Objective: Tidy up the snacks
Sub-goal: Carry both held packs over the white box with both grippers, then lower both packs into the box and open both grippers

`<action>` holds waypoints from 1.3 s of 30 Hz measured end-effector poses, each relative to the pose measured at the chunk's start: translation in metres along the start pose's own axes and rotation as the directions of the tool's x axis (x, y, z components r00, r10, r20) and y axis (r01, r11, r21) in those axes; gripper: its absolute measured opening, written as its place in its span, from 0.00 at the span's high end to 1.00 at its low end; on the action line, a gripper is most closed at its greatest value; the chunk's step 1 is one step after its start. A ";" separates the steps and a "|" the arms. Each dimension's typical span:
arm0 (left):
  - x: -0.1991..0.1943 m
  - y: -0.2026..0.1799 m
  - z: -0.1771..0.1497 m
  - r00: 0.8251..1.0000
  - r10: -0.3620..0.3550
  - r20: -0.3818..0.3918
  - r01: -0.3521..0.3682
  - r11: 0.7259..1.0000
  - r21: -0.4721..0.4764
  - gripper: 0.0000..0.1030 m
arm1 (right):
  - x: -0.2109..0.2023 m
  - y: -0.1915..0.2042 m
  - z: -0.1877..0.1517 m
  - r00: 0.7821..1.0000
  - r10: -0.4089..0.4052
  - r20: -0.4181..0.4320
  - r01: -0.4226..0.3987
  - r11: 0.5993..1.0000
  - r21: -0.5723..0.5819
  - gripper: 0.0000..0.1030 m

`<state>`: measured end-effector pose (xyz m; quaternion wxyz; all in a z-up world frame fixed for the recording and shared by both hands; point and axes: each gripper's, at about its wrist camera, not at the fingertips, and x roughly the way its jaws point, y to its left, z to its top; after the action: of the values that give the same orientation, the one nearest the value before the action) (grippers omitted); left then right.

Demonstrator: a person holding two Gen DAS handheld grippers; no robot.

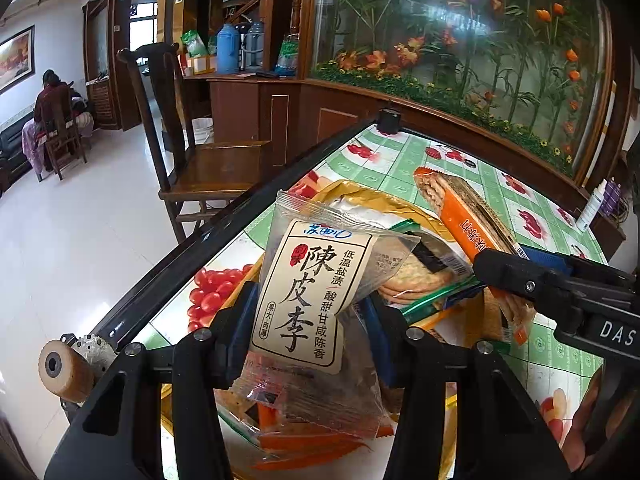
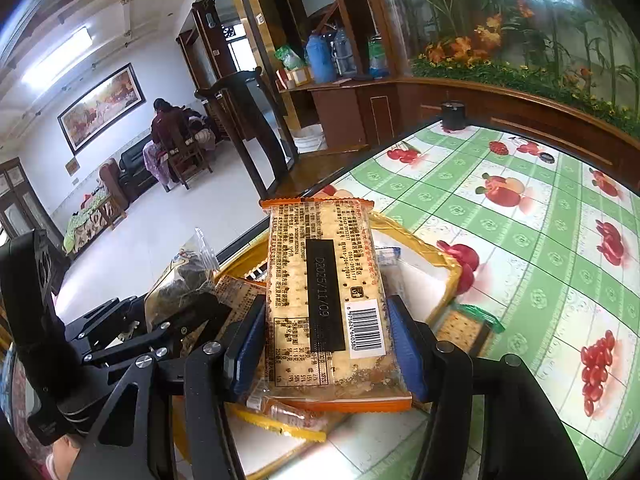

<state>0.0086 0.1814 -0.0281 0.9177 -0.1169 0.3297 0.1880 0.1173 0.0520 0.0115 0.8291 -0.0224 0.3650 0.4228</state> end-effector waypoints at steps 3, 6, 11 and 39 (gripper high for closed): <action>0.000 0.006 0.000 1.000 0.000 -0.002 0.000 1.000 -0.005 0.52 | 0.007 0.003 0.002 1.000 -0.005 -0.009 0.005 1.000 -0.003 0.42; 0.003 0.008 0.002 1.000 -0.002 -0.007 0.002 1.000 -0.011 0.52 | 0.010 0.001 0.003 1.000 -0.006 -0.014 0.005 1.000 -0.001 0.42; 0.011 0.007 0.004 1.000 -0.006 -0.023 0.006 1.000 -0.014 0.52 | 0.019 0.001 0.009 1.000 -0.019 -0.023 0.019 1.000 0.000 0.42; 0.032 -0.010 0.010 0.995 0.055 -0.086 -0.048 0.996 0.079 0.52 | 0.091 0.015 0.039 0.989 -0.096 -0.115 0.086 0.992 -0.095 0.43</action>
<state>0.0410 0.1848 -0.0399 0.9009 -0.0810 0.3800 0.1935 0.1635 0.1376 -0.0127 0.8225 -0.1016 0.3930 0.3985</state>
